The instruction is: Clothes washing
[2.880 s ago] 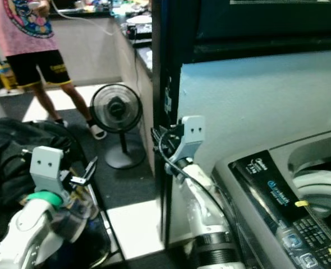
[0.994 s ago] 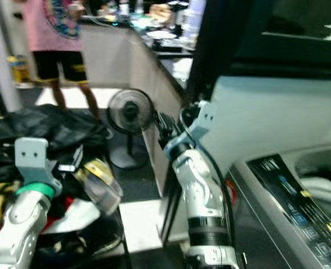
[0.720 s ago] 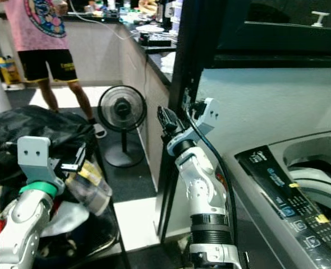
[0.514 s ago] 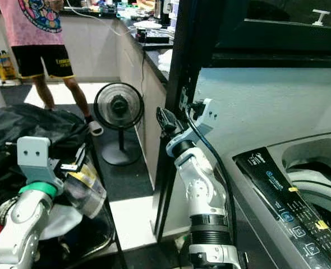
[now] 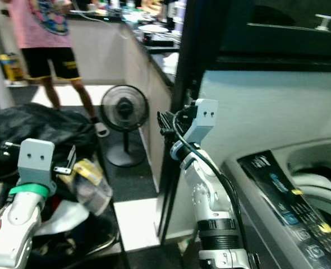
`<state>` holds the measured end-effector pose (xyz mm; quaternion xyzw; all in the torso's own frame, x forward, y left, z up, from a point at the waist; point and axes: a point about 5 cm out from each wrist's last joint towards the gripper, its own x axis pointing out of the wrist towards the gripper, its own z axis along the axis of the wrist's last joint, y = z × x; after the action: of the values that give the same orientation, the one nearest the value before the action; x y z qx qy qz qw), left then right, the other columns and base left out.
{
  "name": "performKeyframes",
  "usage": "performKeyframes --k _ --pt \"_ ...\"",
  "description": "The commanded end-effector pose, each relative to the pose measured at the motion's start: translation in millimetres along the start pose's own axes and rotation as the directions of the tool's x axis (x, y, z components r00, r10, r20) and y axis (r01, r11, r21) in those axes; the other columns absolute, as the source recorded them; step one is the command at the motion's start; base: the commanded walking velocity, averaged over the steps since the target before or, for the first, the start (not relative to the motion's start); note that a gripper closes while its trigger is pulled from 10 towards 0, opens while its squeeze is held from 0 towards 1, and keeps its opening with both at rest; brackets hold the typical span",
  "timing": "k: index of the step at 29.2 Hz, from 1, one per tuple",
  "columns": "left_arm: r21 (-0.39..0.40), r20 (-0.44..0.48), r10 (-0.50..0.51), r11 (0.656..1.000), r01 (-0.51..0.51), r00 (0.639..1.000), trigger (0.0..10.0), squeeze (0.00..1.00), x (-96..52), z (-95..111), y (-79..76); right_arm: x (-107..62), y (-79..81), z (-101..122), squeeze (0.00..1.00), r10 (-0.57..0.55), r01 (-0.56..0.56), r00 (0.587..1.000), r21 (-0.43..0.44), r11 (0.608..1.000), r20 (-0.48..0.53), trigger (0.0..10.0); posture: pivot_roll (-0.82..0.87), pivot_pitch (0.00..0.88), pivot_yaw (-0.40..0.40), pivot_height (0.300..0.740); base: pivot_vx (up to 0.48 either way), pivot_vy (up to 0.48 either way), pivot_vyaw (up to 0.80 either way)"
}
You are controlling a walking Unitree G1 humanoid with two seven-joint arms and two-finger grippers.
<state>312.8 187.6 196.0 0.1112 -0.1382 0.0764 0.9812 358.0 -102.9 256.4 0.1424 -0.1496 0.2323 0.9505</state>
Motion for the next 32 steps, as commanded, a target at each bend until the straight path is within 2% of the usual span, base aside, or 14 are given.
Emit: performKeyframes --k 1,12,18,20,22,27,32 --pt "-0.035 -0.009 0.002 0.999 -0.002 1.0 10.0 0.0 0.7 0.9 -2.6 1.2 -3.3 2.3 0.0 -0.021 0.021 1.0 -0.014 1.0 0.012 10.0 0.05 0.0 -0.01 0.74 0.0 0.0 0.8" --pt "-0.06 0.011 -0.022 0.998 0.023 1.0 10.0 0.0 -2.5 3.1 -5.7 2.0 -3.7 3.9 0.0 -0.01 0.01 1.0 0.003 1.0 0.021 10.0 0.05 0.0 -0.019 0.74 0.0 0.0 0.8" --pt "-0.066 0.013 -0.061 0.996 0.061 0.998 10.0 0.0 -8.8 -0.6 -9.3 -1.6 -4.9 0.7 0.0 0.005 -0.005 1.0 -0.001 1.0 0.008 10.0 0.05 0.0 -0.024 0.74 0.0 0.0 0.8" --pt "-0.088 0.01 -0.133 0.987 0.133 0.991 10.0 0.0 -14.3 -6.9 -14.2 -5.5 -9.6 -5.1 0.0 -0.009 0.009 1.0 -0.007 1.0 -0.01 10.0 0.06 0.0 -0.012 0.74 0.0 0.0 0.8" --pt "-0.088 0.01 -0.133 0.987 0.133 0.991 10.0 0.0 -14.3 -6.9 -14.2 -5.5 -9.6 -5.1 0.0 -0.009 0.009 1.0 -0.007 1.0 -0.01 10.0 0.06 0.0 -0.012 0.74 0.0 0.0 0.8" --pt "-0.099 0.003 -0.2 0.975 0.199 0.98 10.0 0.0 -20.9 -17.1 -15.3 -14.2 -15.3 -16.3 0.0 -0.06 0.057 0.996 -0.048 0.997 -0.059 10.0 0.04 0.002 0.0 0.74 0.0 0.0 0.2" --pt "-0.106 0.007 -0.192 0.976 0.192 0.981 10.0 0.0 -10.3 -15.7 -13.9 -23.9 -10.8 -16.7 0.0 -0.075 0.07 0.994 -0.067 0.995 -0.073 10.0 0.04 0.019 0.033 0.74 0.0 0.0 0.0"
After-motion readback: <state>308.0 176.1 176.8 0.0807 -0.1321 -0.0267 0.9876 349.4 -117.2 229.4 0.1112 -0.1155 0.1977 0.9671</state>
